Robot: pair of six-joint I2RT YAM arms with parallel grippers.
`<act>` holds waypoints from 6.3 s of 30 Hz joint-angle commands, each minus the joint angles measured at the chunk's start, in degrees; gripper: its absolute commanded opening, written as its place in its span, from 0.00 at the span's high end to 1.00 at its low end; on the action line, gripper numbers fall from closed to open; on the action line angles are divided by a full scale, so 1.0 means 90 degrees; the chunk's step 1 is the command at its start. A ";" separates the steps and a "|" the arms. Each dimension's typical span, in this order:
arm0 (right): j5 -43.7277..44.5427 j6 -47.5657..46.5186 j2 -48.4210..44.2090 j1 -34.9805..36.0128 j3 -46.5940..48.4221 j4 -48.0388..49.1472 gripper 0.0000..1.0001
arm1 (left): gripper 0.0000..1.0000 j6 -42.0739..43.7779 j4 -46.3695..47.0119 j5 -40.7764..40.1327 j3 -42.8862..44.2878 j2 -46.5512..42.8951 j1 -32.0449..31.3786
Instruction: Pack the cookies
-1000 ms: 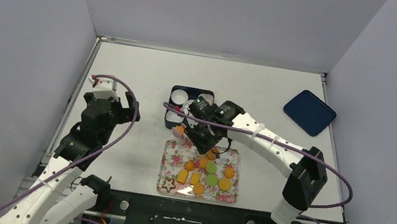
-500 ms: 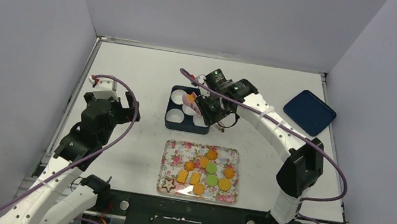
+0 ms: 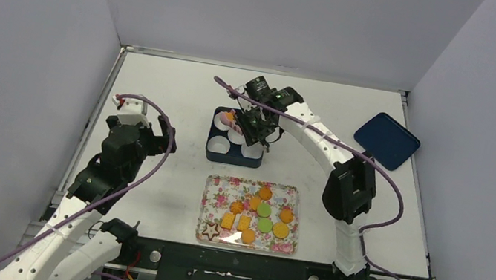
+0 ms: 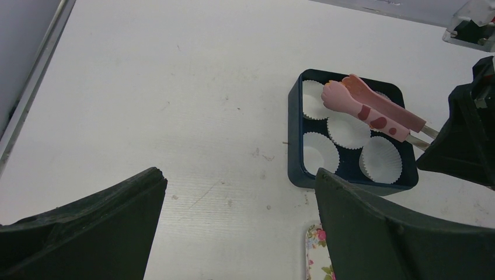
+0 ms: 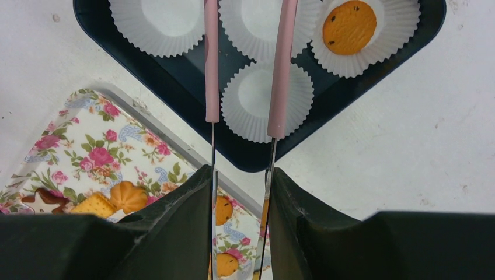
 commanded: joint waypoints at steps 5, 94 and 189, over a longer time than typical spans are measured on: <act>-0.0177 -0.0134 0.0393 -0.0076 0.0711 0.0074 0.85 | 0.03 0.0070 0.0119 0.0001 0.0045 -0.0070 -0.0070; -0.0128 -0.0309 -0.4013 0.1481 -0.3678 -0.0475 0.63 | 0.03 0.0100 0.0247 0.0496 -0.0058 0.0227 0.0224; -0.0146 0.1856 -0.3508 0.1849 -0.4240 -0.0439 0.57 | 0.03 0.0100 0.0193 0.0393 -0.0023 0.0082 -0.0032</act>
